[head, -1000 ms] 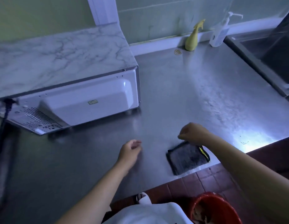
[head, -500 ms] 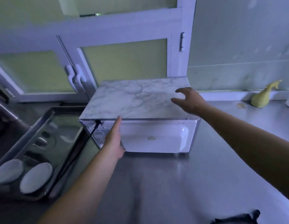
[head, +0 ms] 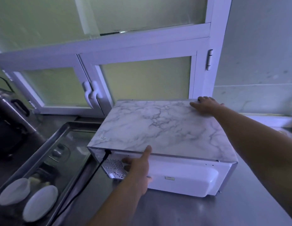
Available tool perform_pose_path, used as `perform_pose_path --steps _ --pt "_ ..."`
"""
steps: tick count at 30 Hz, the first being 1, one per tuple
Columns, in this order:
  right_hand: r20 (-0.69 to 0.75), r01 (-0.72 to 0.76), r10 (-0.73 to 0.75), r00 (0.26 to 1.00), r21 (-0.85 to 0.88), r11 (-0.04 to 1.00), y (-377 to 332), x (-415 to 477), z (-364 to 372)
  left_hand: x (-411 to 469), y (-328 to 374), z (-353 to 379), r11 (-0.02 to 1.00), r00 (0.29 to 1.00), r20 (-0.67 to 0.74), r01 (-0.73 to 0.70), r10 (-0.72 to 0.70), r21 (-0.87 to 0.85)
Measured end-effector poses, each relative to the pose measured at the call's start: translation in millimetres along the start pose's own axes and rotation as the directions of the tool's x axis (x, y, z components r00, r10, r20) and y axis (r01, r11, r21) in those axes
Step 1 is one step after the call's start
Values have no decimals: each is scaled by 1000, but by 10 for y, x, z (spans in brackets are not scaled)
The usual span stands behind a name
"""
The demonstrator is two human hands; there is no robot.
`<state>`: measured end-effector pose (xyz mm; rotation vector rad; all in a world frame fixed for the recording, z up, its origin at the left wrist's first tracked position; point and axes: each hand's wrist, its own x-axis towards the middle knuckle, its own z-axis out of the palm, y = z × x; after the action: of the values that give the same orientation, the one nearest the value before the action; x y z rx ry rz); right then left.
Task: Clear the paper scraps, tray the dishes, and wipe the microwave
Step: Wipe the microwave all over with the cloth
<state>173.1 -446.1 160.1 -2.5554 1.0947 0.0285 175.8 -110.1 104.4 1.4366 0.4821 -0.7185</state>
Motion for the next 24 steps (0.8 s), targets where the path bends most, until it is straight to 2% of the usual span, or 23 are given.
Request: perform_pose_path --steps 3,7,11,15,20,24 --pt "-17 18 -18 1000 -12 1000 43 59 43 28 -15 5 997 998 -40 -58 56 -52" --pt "-72 -8 8 997 -3 1000 -18 33 51 78 -3 -15 996 995 -54 -84 82 -34" --pt "-68 -30 31 997 9 1000 33 -77 27 109 25 -140 994 993 -21 -112 112 14" --pt "-118 -46 39 992 -59 997 109 -258 83 164 122 -308 985 990 0 -139 140 105" --pt "-141 -160 131 981 -212 964 166 -663 148 93 340 -647 953 982 61 -190 181 234" --pt "-213 -273 232 949 -191 943 158 -1249 380 182 574 -1073 908 963 162 -257 214 331"
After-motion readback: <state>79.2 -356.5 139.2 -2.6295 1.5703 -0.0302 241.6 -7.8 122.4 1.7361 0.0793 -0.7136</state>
